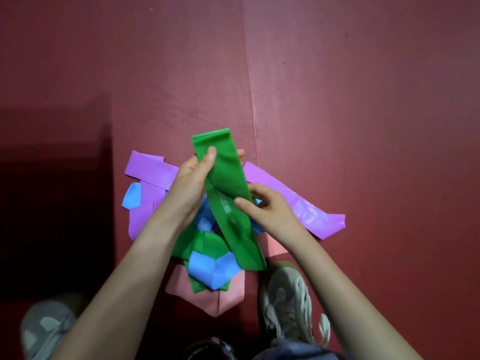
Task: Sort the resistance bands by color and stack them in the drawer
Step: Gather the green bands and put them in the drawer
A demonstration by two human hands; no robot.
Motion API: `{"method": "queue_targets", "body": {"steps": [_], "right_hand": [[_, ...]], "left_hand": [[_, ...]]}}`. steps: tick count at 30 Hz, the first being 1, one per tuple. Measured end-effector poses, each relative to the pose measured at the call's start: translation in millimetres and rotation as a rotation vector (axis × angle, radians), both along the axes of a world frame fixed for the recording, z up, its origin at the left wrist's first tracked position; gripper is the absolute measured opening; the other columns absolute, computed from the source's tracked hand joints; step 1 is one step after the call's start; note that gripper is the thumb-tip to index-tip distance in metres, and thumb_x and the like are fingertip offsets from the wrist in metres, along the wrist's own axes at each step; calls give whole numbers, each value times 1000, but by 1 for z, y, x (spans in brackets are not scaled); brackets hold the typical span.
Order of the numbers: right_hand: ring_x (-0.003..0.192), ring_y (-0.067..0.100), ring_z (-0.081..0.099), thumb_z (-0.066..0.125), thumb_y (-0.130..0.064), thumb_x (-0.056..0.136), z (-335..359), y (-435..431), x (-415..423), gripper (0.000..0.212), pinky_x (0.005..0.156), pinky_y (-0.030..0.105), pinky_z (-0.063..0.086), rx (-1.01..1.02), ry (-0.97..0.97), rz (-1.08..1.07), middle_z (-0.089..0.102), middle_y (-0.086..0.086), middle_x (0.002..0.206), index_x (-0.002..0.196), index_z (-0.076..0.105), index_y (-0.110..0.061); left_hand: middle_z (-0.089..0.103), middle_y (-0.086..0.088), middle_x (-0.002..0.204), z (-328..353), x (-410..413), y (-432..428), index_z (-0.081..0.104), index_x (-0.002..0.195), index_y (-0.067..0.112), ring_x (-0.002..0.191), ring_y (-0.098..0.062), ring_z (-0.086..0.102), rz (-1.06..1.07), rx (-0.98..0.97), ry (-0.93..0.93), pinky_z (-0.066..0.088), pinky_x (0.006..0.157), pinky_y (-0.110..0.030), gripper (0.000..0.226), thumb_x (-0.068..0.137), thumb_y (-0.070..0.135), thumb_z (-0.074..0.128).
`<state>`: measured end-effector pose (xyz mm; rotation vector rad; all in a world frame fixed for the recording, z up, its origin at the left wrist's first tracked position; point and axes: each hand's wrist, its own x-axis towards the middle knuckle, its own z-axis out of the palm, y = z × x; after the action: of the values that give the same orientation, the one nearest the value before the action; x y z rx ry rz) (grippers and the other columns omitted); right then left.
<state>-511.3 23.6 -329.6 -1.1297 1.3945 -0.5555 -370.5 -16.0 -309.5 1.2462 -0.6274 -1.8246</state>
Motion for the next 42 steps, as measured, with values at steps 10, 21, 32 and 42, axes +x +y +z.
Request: {"method": "queue_targets", "body": {"steps": [10,21,32,42], "right_hand": [[66,23,47,48,-45,79,-7,6,-19,28,62,33,35,-177,366,56,52,-3,60,60,51,-25],[40,1,33,58,-22,87,15,30,-10,22,41,20,31,97,88,-39,42,-6,40,65,58,-20],[80,28,58,50,-8,86,-34,48,16,15,72,36,41,105,333,120,60,12,81,100,54,-5],[86,18,48,46,-18,81,-28,56,25,17,72,28,35,-333,442,-38,59,8,91,98,48,-19]], "left_hand": [[75,8,75,7,3,-4,59,91,10,74,-4,69,78,-10,25,55,68,-18,35,98,20,26],[75,7,77,5,8,-3,59,93,11,75,-8,70,121,-13,-9,56,69,-22,34,98,23,27],[75,5,75,8,9,-7,56,94,15,74,-10,71,118,-6,40,57,70,-24,32,98,22,25],[75,4,78,12,11,-9,58,94,13,79,-11,70,39,-5,75,56,78,-26,33,97,20,27]]}}
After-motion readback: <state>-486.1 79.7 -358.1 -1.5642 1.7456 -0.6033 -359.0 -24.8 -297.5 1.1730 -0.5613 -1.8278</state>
